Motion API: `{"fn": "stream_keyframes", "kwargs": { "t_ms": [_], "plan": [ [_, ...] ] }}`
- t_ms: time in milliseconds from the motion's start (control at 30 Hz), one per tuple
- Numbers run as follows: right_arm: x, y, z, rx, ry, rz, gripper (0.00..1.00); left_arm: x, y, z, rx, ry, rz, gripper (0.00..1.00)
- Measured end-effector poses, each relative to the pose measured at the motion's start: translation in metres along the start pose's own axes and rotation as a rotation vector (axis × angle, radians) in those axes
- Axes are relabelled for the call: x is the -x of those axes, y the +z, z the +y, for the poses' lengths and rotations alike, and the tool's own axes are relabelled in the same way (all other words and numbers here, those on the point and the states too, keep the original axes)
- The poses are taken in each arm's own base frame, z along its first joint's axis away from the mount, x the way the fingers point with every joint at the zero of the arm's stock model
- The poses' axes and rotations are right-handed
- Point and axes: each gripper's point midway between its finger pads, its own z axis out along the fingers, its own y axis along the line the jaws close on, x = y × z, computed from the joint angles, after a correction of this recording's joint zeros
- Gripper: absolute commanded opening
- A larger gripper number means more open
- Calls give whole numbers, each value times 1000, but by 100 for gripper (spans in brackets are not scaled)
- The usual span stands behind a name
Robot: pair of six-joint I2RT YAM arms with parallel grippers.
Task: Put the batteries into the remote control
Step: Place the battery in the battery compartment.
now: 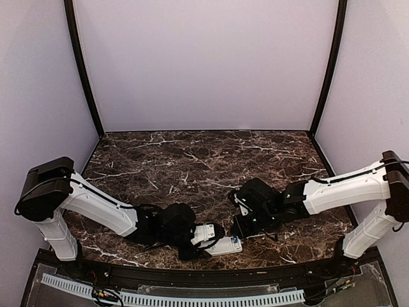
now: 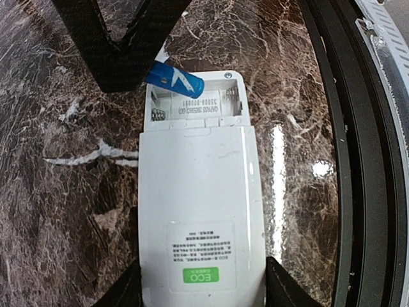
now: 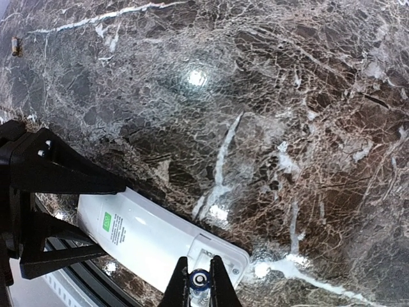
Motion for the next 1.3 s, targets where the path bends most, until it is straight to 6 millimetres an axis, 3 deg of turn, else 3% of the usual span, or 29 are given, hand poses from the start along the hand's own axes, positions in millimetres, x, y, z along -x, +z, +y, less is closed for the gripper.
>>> {"fn": "stream_keyframes", "kwargs": {
  "t_ms": [867, 1300],
  "plan": [
    [-10, 8, -11, -83, -39, -31, 0, 1, 1, -2, 1, 11, -2, 11],
    [-29, 18, -2, -86, -82, -11, 0, 1, 1, -1, 6, 20, -2, 8]
  ]
}}
